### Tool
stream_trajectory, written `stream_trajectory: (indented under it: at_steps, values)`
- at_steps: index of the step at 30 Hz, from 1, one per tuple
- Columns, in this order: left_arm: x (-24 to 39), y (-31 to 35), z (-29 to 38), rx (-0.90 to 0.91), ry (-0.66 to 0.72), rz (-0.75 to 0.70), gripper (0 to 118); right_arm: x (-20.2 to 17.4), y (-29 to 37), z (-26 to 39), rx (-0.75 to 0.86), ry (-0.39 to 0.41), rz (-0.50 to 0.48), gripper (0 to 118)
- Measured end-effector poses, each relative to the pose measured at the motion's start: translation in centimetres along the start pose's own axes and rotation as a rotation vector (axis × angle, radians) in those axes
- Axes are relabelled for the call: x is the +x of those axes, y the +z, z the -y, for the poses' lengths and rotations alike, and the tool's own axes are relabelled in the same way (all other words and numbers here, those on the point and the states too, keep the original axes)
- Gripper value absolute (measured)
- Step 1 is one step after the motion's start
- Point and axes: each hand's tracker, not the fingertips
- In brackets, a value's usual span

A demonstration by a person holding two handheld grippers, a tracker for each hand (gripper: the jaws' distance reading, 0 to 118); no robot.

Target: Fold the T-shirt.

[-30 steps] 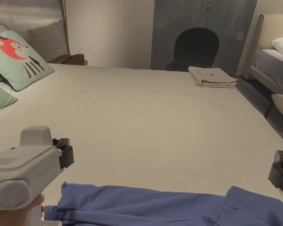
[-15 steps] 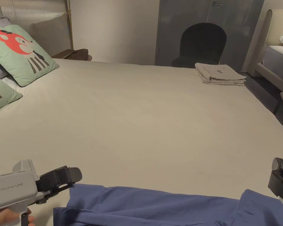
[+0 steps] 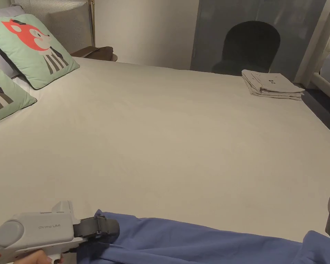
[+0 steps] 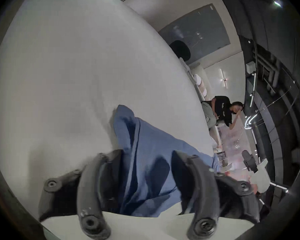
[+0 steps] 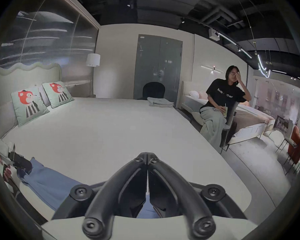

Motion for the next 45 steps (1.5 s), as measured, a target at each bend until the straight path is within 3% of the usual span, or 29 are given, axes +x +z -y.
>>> stream_trajectory:
  at_steps: [4, 7, 14, 19, 21, 26, 31, 35, 38, 45]
  values:
    - [-0.7, -0.1, 0.4, 0.002, -0.002, -0.023, 11, -0.7, -0.2, -0.3, 0.002, 0.005, -0.01, 0]
    - [-2.0, 0.8, 0.4, 0.003, 0.074, 0.057, 6, -1.2, -0.3, -0.6, 0.002, 0.015, -0.017, 0]
    - [-4.7, 6.1, -0.7, 0.084, 0.15, 0.119, 5, -2.2, -0.5, -1.6, 0.012, 0.013, -0.025, 0]
    - [-6.2, 11.0, -1.5, 0.221, 0.194, -0.029, 4, -3.0, -0.7, -1.8, 0.014, 0.014, -0.04, 0]
    - [-6.8, 13.0, -1.7, 0.256, 0.228, -0.02, 4, -3.0, -1.0, -1.7, 0.013, 0.011, -0.056, 0]
    - [-2.4, 14.4, -1.4, 0.257, 0.145, 0.055, 4, -3.0, -1.5, -1.5, 0.011, 0.002, -0.081, 0]
    - [5.0, 10.7, -1.4, 0.14, 0.023, 0.175, 4, -3.3, -1.3, -1.4, 0.017, -0.005, -0.109, 0]
    - [10.4, 4.3, -0.1, 0.005, -0.094, 0.174, 4, -2.1, -0.3, -1.3, 0.03, -0.032, -0.11, 0]
    - [12.9, -0.9, 1.6, -0.064, -0.141, 0.092, 4, -0.7, 0.2, -0.7, 0.033, -0.059, -0.1, 0]
    - [11.9, -9.4, 4.2, -0.15, -0.173, -0.104, 6, 2.2, 1.6, 0.2, 0.031, -0.096, -0.067, 0]
